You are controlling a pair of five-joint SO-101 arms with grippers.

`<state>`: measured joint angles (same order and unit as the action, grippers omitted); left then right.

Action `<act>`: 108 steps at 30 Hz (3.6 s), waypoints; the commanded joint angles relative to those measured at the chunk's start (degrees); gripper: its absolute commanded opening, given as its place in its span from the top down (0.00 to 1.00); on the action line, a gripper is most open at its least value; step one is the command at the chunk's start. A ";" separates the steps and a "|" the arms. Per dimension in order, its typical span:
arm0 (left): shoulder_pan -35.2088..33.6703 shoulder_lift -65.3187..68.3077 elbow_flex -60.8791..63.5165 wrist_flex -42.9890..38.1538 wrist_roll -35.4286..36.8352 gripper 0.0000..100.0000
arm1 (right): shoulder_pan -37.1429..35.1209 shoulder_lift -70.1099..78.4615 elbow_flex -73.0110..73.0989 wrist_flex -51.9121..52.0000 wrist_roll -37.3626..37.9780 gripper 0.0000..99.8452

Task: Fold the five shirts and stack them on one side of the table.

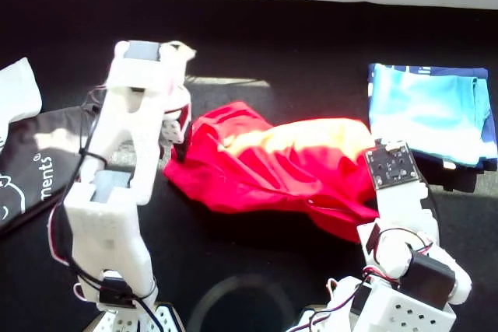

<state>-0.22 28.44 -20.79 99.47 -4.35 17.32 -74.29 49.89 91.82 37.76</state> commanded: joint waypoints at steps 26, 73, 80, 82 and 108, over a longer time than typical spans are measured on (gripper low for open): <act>3.30 22.11 -21.05 -1.32 0.00 0.85 | 0.84 -0.48 5.32 -4.44 3.43 0.99; 2.51 -5.67 9.10 -7.12 0.00 0.95 | -2.77 0.04 5.23 -21.41 -2.81 0.99; 2.24 -5.58 9.27 -9.05 -0.09 0.93 | -2.68 -0.04 5.67 -21.32 -2.81 0.99; 2.24 -5.58 9.27 -10.73 0.00 0.88 | -2.68 -0.04 5.67 -20.44 -2.73 0.99; -1.27 8.48 3.56 -17.49 0.00 0.83 | -2.77 -0.04 5.49 -19.38 -2.64 0.99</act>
<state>-1.54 36.88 -15.25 82.24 -4.26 15.12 -74.46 55.69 72.22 35.47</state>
